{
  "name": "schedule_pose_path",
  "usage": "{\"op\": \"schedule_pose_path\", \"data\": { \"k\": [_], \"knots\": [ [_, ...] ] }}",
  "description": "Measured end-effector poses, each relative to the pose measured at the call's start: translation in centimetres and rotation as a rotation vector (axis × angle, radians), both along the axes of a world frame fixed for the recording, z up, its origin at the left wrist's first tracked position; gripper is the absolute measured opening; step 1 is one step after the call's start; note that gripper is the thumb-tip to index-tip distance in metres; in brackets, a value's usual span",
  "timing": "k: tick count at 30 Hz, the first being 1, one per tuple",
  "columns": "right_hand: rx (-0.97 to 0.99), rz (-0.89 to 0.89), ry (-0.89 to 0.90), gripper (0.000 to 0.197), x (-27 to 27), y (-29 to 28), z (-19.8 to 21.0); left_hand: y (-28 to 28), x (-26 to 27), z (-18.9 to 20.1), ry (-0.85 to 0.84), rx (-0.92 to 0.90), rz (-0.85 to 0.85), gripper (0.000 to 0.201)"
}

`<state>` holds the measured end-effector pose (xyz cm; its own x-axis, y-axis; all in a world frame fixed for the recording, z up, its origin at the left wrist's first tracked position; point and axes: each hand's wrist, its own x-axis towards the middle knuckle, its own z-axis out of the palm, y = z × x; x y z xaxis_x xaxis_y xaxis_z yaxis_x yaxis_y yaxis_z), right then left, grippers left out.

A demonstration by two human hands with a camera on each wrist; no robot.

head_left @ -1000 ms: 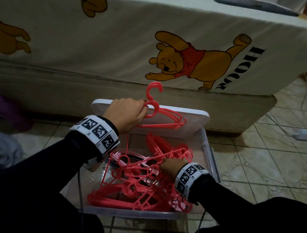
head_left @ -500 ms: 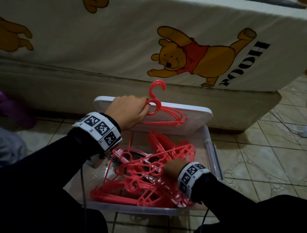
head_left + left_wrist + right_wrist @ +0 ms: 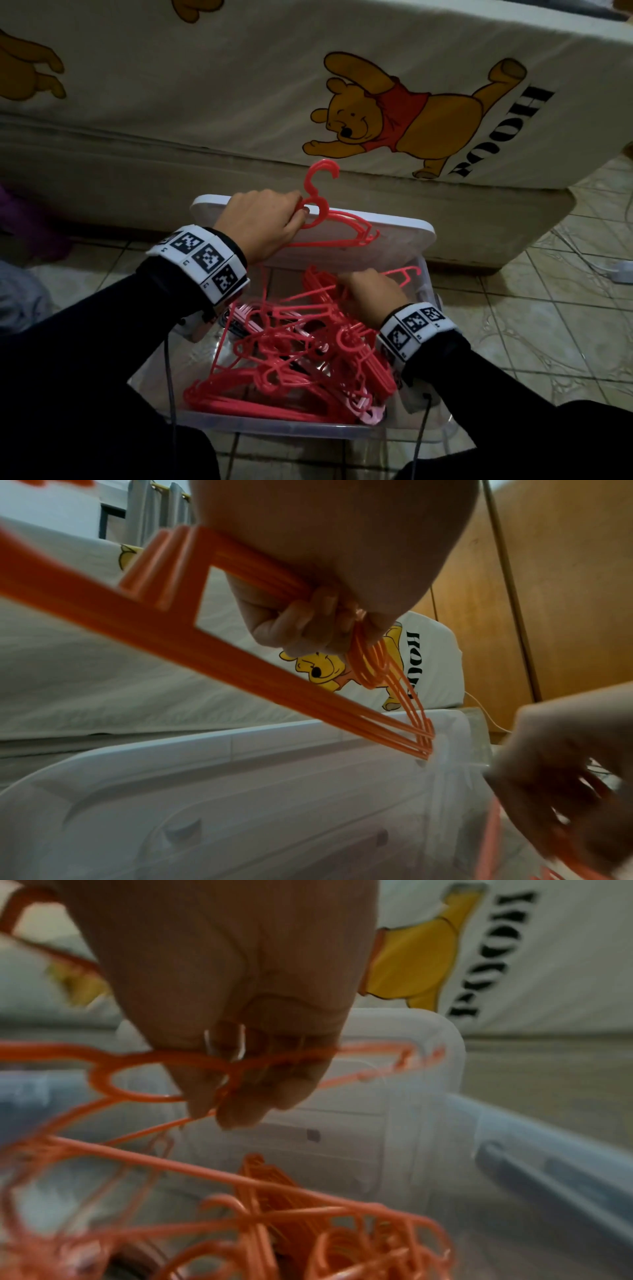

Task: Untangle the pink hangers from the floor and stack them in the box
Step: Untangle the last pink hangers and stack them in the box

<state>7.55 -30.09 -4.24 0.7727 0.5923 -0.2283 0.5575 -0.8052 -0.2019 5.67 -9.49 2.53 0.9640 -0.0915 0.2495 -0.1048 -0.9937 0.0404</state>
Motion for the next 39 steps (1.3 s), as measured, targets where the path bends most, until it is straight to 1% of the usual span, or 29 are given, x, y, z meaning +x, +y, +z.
{"op": "schedule_pose_path", "data": {
  "k": [2, 3, 5, 7, 9, 10, 14, 17, 20, 23, 25, 28, 30, 33, 36, 39],
  "knots": [
    [0.097, -0.086, 0.010, 0.015, 0.2, 0.1, 0.7, 0.0, -0.1, 0.3, -0.018, -0.031, 0.032, 0.029],
    [0.158, -0.121, 0.047, 0.013, 0.4, 0.2, 1.2, 0.1, -0.1, 0.5, -0.028, -0.042, 0.047, 0.028],
    [0.312, -0.181, 0.194, 0.011, 0.7, 0.4, 2.2, 0.3, -0.2, 0.7, -0.040, -0.054, 0.070, 0.028],
    [0.460, -0.211, 0.361, 0.020, 0.8, 0.6, 3.3, 0.4, -0.1, 0.9, -0.040, -0.060, 0.085, 0.028],
    [0.527, -0.201, 0.436, 0.023, 0.6, 0.6, 4.1, 0.3, 0.0, 0.9, -0.034, -0.056, 0.092, 0.029],
    [0.522, -0.187, 0.421, 0.022, 0.6, 0.6, 4.4, 0.3, 0.0, 0.8, -0.032, -0.053, 0.093, 0.030],
    [0.393, -0.102, 0.165, 0.014, 0.4, 0.4, 4.2, 0.4, 0.2, 0.7, -0.032, -0.050, 0.097, 0.030],
    [0.338, -0.034, 0.064, 0.016, 0.3, 0.1, 3.8, 0.6, 0.2, 0.6, -0.037, -0.054, 0.092, 0.030],
    [0.280, 0.020, 0.016, 0.016, 0.2, 0.0, 3.4, 0.7, 0.3, 0.7, -0.042, -0.055, 0.093, 0.029],
    [0.112, 0.081, 0.000, 0.018, -0.3, 0.0, 2.2, 0.7, 0.3, 0.7, -0.028, -0.072, 0.088, 0.027],
    [-0.006, 0.120, -0.044, 0.019, -0.7, 0.3, 1.1, 0.6, 0.2, 0.7, -0.014, -0.077, 0.084, 0.025],
    [-0.088, 0.156, -0.117, 0.021, -1.3, 0.8, -0.1, 0.5, 0.1, 0.6, -0.008, -0.045, 0.076, 0.025],
    [-0.085, 0.161, -0.169, 0.025, -1.2, 0.9, 0.0, 0.5, 0.1, 0.6, -0.010, -0.032, 0.073, 0.025],
    [0.053, 0.094, -0.229, 0.023, -0.4, 0.5, 1.1, 0.7, 0.1, 0.6, -0.014, -0.033, 0.077, 0.026],
    [0.226, -0.038, -0.204, 0.018, 0.3, 0.2, 2.3, 0.8, 0.2, 0.6, -0.017, -0.034, 0.084, 0.026],
    [0.268, -0.074, -0.168, 0.016, 0.5, 0.0, 2.7, 0.6, 0.2, 0.5, -0.006, -0.039, 0.086, 0.025]
  ]
}}
